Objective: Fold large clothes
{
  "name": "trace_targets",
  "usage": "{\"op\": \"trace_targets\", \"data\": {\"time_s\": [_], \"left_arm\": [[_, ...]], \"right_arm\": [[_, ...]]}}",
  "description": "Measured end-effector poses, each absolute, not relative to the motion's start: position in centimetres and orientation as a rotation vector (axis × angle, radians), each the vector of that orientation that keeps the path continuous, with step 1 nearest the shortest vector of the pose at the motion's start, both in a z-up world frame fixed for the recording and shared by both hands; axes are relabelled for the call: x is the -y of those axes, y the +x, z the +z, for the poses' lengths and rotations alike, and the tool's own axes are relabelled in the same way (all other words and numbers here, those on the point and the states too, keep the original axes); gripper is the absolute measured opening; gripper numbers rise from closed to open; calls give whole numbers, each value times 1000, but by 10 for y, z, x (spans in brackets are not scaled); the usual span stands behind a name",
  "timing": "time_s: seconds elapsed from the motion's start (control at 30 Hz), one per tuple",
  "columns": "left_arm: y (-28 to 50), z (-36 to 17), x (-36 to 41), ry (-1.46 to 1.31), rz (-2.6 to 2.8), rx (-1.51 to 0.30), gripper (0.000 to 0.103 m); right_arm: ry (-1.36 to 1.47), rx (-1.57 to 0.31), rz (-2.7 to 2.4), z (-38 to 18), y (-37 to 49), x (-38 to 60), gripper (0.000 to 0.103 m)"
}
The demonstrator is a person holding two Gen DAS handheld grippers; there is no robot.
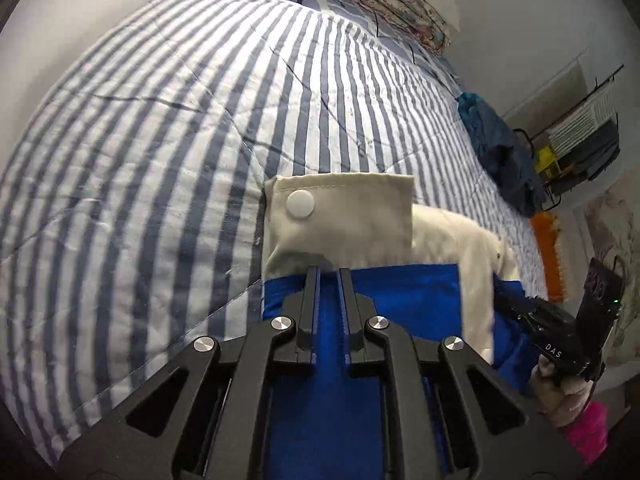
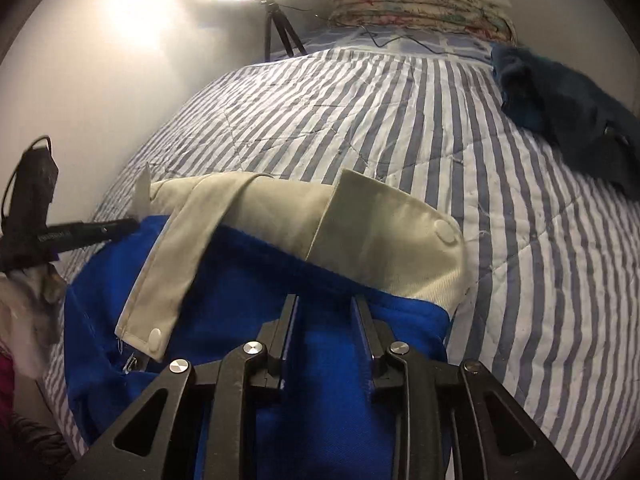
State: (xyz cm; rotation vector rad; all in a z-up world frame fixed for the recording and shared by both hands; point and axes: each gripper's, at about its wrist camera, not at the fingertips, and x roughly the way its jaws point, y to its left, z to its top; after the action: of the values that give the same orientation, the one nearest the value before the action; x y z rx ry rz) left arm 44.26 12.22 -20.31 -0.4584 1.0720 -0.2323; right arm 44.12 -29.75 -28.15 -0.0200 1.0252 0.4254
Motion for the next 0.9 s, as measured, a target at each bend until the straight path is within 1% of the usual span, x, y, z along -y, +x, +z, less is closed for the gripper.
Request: {"op": "trace_targets", "data": {"time_s": [0.13, 0.23, 0.33, 0.43, 0.5, 0.53, 0.63, 0.7, 0.8, 0.9], "left_arm": [[405, -166, -127, -413, -242, -1014, 12], [372, -158, -124, -385, -282, -997, 12], [352, -171, -120, -343, -289, -1027, 12], [344, -198, -117, -319, -250, -1103, 12], [344, -218, -115, -274, -224, -1136, 20], [343, -217, -117, -291, -217, -1127, 20], [333, -202, -122, -321, -192, -1115, 20], [322, -188, -125, -314, -199, -1087, 20], [296, -167, -119, -345, -258, -1033, 20], [276, -159, -109, -385, -339, -1017, 20]], "right_arm": [[27, -996, 453, -250, 416, 317, 26], [64, -986, 493, -238, 390, 330, 26], [89, -994, 519, -243, 362, 344, 26], [114, -1042, 501, -269, 350, 353, 26], [113, -1073, 486, -285, 349, 352, 26], [73, -1078, 478, -291, 347, 347, 26], [-21, -1057, 452, -284, 336, 338, 27], [-3, -1046, 470, -273, 326, 339, 31], [42, -996, 495, -255, 308, 340, 30], [49, -944, 568, -239, 288, 324, 30]]}}
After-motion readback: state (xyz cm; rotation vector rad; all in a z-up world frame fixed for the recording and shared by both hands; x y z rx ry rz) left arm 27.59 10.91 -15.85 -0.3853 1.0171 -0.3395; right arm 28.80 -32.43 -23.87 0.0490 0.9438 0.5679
